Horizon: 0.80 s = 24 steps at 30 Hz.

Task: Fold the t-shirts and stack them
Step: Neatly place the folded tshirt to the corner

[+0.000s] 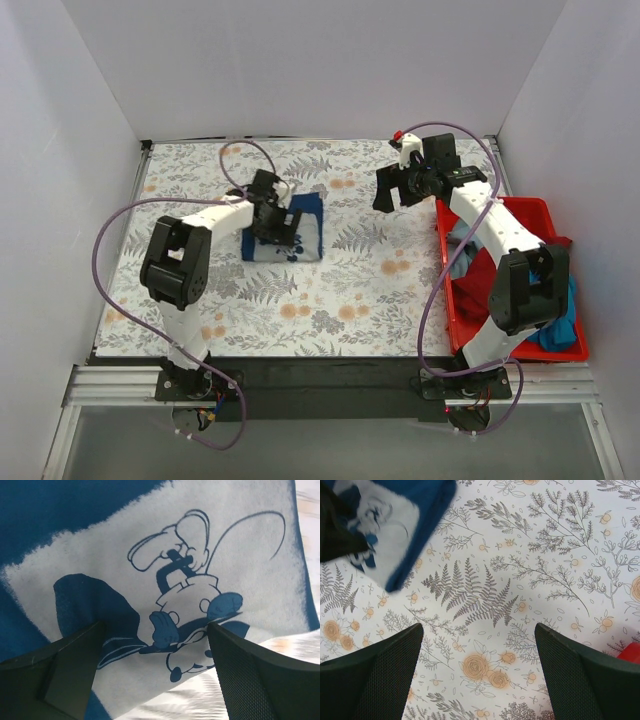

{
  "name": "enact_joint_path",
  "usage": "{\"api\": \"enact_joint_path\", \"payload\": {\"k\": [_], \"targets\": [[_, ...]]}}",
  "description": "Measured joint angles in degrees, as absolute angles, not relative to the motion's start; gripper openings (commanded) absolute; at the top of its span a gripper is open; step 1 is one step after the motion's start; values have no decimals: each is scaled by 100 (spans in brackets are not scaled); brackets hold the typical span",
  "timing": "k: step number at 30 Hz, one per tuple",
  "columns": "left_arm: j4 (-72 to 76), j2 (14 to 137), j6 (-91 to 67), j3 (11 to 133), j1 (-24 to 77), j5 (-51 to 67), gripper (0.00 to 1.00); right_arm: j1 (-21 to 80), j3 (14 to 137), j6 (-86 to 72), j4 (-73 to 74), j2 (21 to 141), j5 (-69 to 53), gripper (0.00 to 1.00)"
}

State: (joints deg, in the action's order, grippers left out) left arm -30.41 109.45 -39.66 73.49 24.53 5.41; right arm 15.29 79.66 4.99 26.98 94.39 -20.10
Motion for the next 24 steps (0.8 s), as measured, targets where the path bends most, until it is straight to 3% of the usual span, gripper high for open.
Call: {"api": "enact_joint_path", "payload": {"k": [6, 12, 20, 24], "targets": [[-3433, 11533, -2626, 8176, 611, 840, 81, 1496, 7964, 517, 2696, 9467, -2080, 98], [-4108, 12811, -1625, 10160, -694, 1173, 80, 1457, 7905, 576, 2692, 9515, -2119, 98], [-4372, 13972, -489, 11990, -1431, 1612, 81, 1426, 7889, 628, 2707, 9662, -2123, 98], [-4298, 14153, -283, 12274, -1549, 1765, 82, 1424, 7889, 648, 2709, 9664, -2117, 98]]}}
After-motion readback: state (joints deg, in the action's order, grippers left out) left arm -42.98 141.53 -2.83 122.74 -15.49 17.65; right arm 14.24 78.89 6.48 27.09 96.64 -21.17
